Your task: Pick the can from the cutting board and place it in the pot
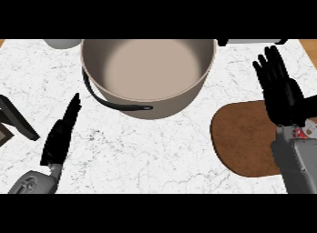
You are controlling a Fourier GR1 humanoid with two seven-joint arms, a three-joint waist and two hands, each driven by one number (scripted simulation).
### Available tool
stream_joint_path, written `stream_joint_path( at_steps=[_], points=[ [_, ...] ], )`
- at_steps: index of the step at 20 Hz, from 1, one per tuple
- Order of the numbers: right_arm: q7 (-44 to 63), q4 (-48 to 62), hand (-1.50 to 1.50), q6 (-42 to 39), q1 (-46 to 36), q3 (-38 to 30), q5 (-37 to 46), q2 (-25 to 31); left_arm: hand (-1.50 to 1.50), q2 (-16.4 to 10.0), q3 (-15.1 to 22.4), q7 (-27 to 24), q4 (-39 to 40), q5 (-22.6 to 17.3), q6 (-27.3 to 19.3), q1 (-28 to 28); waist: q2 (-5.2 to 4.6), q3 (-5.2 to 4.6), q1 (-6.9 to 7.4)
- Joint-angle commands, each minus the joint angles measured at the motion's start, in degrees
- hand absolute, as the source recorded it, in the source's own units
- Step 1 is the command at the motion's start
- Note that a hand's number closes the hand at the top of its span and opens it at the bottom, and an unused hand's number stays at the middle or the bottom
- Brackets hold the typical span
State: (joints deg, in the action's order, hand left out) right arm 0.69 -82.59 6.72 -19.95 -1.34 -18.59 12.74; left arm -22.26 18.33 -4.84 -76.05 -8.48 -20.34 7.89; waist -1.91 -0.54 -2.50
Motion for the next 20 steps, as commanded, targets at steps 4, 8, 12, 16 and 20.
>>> stream_joint_path(
  at_steps=[4,8,12,16,20],
  points=[
    [1.07,-2.63,1.5,-17.81,5.14,1.35,-0.74,13.66,0.0,-6.65,-4.32,6.37,1.66,1.64,-1.46,-0.73,2.13,0.63,2.2],
    [-7.48,-3.93,1.5,-3.68,5.72,-4.29,17.85,22.32,0.0,-7.09,-6.92,11.41,5.12,-1.02,-2.37,-2.87,2.36,0.58,-0.12],
    [-22.59,-3.88,-1.5,-0.53,15.1,-4.49,20.56,17.24,0.0,-8.76,-6.23,19.81,0.21,-1.44,-1.12,-1.68,2.11,0.73,1.93],
    [-24.74,-14.75,-1.5,-0.73,26.09,-4.34,23.33,18.4,0.0,-10.73,-8.09,21.12,-2.13,-1.64,0.95,-2.51,2.26,0.56,1.71],
    [-13.68,-20.67,-1.5,-6.53,27.08,-7.28,24.06,27.27,0.0,-10.88,-8.68,23.26,-2.0,-0.69,0.71,-0.59,2.13,0.47,1.8]
  ],
)
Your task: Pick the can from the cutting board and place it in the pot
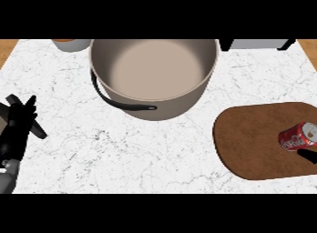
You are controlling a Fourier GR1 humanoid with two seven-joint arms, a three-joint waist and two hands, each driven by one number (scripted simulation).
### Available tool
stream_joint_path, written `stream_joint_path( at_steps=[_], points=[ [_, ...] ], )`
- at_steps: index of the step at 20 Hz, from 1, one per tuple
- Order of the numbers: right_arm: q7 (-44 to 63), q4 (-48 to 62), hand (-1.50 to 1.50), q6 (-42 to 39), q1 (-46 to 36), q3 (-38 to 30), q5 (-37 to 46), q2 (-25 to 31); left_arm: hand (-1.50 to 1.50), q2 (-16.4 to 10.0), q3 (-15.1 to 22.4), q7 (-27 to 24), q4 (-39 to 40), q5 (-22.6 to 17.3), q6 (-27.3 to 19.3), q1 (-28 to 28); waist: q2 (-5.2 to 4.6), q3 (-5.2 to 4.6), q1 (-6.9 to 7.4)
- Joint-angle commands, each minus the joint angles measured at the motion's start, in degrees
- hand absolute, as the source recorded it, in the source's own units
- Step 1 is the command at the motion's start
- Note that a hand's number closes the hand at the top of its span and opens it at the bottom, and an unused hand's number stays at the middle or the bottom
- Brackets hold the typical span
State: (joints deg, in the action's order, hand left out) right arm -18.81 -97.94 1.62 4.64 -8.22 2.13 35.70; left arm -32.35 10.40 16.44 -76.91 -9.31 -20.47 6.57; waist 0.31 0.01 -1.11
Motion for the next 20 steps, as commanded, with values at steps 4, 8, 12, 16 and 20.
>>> stream_joint_path(
  at_steps=[4,8,12,16,20],
  points=[
    [14.52,-7.72,-1.5,-5.33,4.8,-3.98,6.83,13.21,0.0,0.14,0.87,4.58,-3.39,1.77,-1.28,0.11,-0.06,-0.11,0.28],
    [22.84,-14.32,-1.5,-13.99,7.63,-4.54,6.86,20.69,0.0,-1.41,-0.55,4.47,-5.1,0.44,0.83,-1.42,0.03,-0.17,0.43],
    [30.38,-15.32,-1.5,-22.59,7.49,-2.91,5.8,26.22,0.0,0.15,-0.49,1.81,-2.95,1.59,0.39,-1.21,-0.29,-0.19,0.93],
    [39.19,-22.46,-1.5,-27.48,8.35,0.55,2.8,24.33,0.0,-0.03,-1.43,3.38,-3.54,1.58,1.42,-1.36,-0.27,-0.1,0.83],
    [43.13,-22.4,-1.5,-29.14,6.1,1.74,6.18,20.27,0.0,0.07,-2.29,6.5,-7.63,2.98,2.33,-2.52,-0.21,-0.01,1.09]
  ],
)
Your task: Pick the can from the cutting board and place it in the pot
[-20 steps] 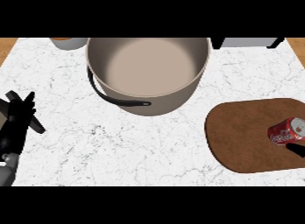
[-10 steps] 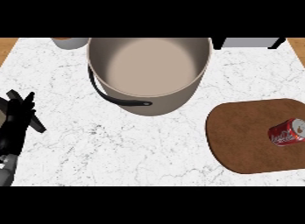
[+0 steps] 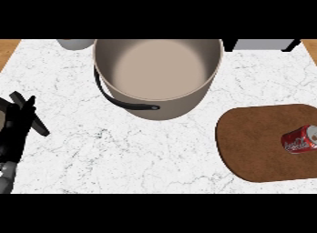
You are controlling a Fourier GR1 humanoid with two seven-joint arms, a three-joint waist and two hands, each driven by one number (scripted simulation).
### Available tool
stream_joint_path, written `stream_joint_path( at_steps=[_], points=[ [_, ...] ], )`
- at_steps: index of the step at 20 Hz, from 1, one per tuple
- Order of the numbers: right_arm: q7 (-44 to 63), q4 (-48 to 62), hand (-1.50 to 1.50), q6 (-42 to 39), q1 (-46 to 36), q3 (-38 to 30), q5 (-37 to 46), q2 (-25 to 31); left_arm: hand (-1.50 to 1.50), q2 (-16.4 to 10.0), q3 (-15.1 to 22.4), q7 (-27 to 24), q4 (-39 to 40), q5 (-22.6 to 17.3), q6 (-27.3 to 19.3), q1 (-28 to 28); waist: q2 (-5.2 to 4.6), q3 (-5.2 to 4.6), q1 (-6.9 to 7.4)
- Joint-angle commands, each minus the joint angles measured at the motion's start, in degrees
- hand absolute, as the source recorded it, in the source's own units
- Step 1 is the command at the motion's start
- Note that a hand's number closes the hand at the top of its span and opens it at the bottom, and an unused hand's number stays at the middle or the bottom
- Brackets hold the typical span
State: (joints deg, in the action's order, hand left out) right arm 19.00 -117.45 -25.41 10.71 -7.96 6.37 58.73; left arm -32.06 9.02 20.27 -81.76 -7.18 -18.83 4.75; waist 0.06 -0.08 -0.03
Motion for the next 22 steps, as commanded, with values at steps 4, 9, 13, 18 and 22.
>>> stream_joint_path(
  at_steps=[4,9,13,18,22],
  points=[
    [1.78,2.87,-1.5,-4.06,0.09,0.57,6.63,-5.16,0.0,1.07,-3.29,-0.97,3.7,1.43,3.35,1.45,-0.04,0.08,-0.3],
    [-0.23,7.44,-1.5,-5.38,-4.21,2.82,12.79,-10.59,0.0,3.95,-3.95,-0.37,1.61,4.32,3.26,0.54,-0.05,0.09,0.03],
    [-3.06,15.59,-1.5,-6.93,-9.82,4.34,16.63,-11.67,0.0,4.3,-5.16,-1.61,1.1,5.37,4.61,-0.56,-0.11,0.09,0.34],
    [-5.09,17.64,-1.5,-4.37,-10.92,6.94,22.92,-17.27,0.0,5.77,-7.05,-3.16,4.63,6.7,6.65,1.05,-0.14,0.08,0.18],
    [-11.46,20.26,-1.5,-3.19,-8.78,3.74,26.1,-18.02,0.0,6.31,-8.49,1.43,1.11,8.09,7.03,1.04,-0.04,0.09,-0.03]
  ],
)
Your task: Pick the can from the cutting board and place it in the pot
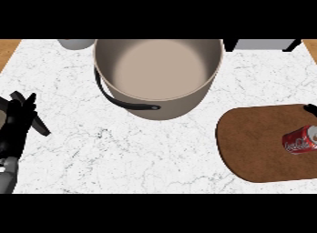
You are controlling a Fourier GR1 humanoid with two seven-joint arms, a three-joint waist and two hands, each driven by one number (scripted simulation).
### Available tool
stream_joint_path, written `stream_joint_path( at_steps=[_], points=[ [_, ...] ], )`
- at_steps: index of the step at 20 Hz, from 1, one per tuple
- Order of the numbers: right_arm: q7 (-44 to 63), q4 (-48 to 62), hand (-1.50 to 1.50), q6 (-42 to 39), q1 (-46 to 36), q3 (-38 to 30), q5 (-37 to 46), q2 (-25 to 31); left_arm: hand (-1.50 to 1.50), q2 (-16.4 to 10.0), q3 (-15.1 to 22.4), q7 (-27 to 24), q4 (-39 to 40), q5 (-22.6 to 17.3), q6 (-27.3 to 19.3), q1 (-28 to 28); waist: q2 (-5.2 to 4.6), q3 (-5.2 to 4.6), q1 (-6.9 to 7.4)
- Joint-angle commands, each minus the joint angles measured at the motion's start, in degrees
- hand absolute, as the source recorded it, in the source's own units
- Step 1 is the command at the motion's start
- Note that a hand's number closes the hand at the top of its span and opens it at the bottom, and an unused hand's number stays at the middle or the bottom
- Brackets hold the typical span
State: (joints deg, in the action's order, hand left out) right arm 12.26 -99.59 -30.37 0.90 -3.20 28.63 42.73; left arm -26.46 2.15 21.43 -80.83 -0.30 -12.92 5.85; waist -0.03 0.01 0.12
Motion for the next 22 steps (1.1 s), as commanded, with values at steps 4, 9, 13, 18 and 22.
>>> stream_joint_path(
  at_steps=[4,9,13,18,22],
  points=[
    [-0.14,-0.44,-1.5,-1.34,-0.26,-0.95,6.7,-3.91,0.0,2.22,-3.15,-1.04,0.79,2.19,2.53,0.64,0.05,-0.02,-0.25],
    [-2.58,9.7,-1.5,0.45,-4.4,0.69,11.22,-6.77,0.0,2.77,-4.17,0.93,-0.77,2.85,4.11,-0.26,-0.01,0.0,0.01],
    [-2.13,11.31,-1.5,-2.78,-7.41,0.55,12.41,-8.35,0.0,5.7,-2.96,1.35,-3.39,6.51,2.66,-1.09,0.03,0.0,0.02],
    [-4.03,14.27,-1.5,-1.61,-7.92,-0.49,14.31,-10.42,0.0,4.21,-7.8,-3.92,3.17,4.86,7.0,0.66,-0.01,-0.02,-0.07],
    [-4.81,14.53,-1.5,-3.96,-8.54,-2.07,14.95,-10.97,0.0,4.83,-7.94,1.48,-4.27,6.26,7.94,-1.55,0.06,0.0,0.01]
  ],
)
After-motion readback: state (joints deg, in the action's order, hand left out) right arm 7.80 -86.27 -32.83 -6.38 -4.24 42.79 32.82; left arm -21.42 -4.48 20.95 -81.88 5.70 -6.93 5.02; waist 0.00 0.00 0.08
